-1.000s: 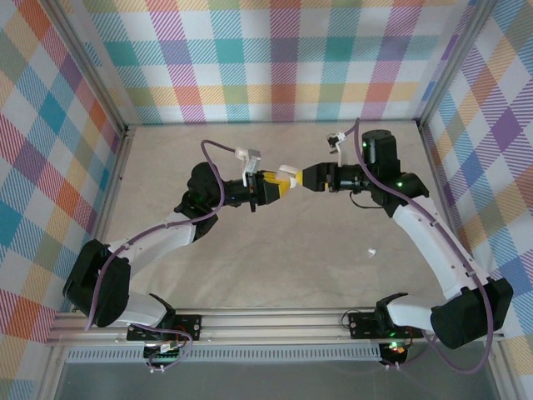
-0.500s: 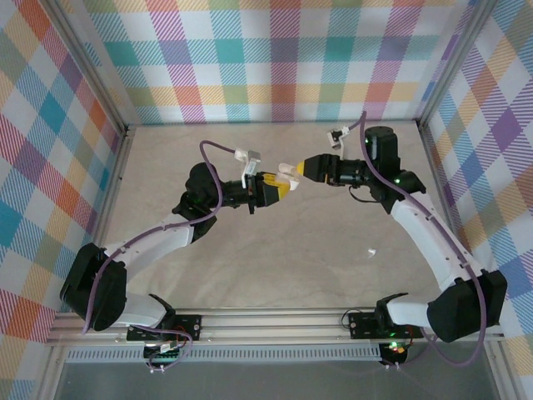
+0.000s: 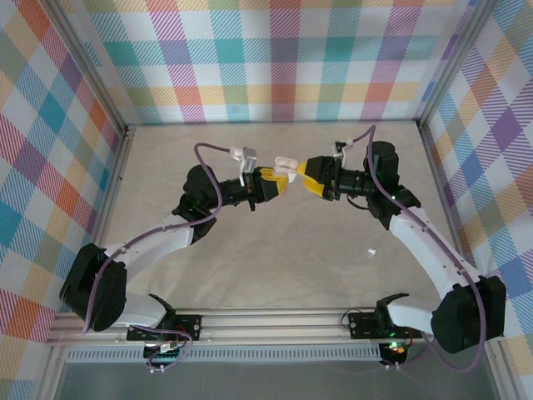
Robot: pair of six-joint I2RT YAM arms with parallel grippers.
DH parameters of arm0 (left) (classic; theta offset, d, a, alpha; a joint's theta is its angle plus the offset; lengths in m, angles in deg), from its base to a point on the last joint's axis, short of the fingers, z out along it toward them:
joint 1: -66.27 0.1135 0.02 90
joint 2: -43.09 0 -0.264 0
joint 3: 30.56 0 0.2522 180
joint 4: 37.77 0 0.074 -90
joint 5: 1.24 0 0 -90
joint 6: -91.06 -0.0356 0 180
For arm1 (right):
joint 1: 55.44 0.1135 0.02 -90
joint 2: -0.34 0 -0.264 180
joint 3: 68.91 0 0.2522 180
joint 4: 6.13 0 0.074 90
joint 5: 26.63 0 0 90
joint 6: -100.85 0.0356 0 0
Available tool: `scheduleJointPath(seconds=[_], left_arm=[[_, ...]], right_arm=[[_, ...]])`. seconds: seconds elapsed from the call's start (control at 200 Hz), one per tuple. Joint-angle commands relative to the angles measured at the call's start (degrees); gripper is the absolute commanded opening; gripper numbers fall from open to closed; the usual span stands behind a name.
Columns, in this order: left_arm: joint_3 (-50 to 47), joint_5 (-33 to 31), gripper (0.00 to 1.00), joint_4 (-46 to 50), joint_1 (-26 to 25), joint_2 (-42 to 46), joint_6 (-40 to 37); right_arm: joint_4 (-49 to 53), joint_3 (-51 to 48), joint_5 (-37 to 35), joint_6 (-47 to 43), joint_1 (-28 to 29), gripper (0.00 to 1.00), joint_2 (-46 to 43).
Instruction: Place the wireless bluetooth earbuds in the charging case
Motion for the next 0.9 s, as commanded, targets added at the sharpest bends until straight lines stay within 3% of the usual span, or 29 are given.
scheduleJointPath(seconds=[0.0,0.2,0.365,0.58,0.895], left_arm=[[1.7,-0.38,0.0,-4.49,-0.88,-2.03,-0.13],[2.02,-1.16,0.0,-8.21,-1.99,-4.82,1.48],[0.78,-3.9,0.0,-11.61,-2.52,-5.11,1.55],[0.16,-5.8,0.01,-13.25,-2.85,-4.84,0.31],[-0.71,-5.76,0.02,-12.99,-3.92,-5.73,-2.41]], right_arm=[[-7.85,-0.46,0.81,7.79,1.4,0.76,-0.25],[-10.69,-0.29,-0.46,11.57,2.06,0.75,0.46],[-10.44,-0.45,-0.83,13.08,3.16,0.68,1.25],[-9.21,-1.17,-1.03,14.31,3.55,0.68,2.02],[-20.71,-3.6,0.64,22.77,3.7,0.4,5.71]])
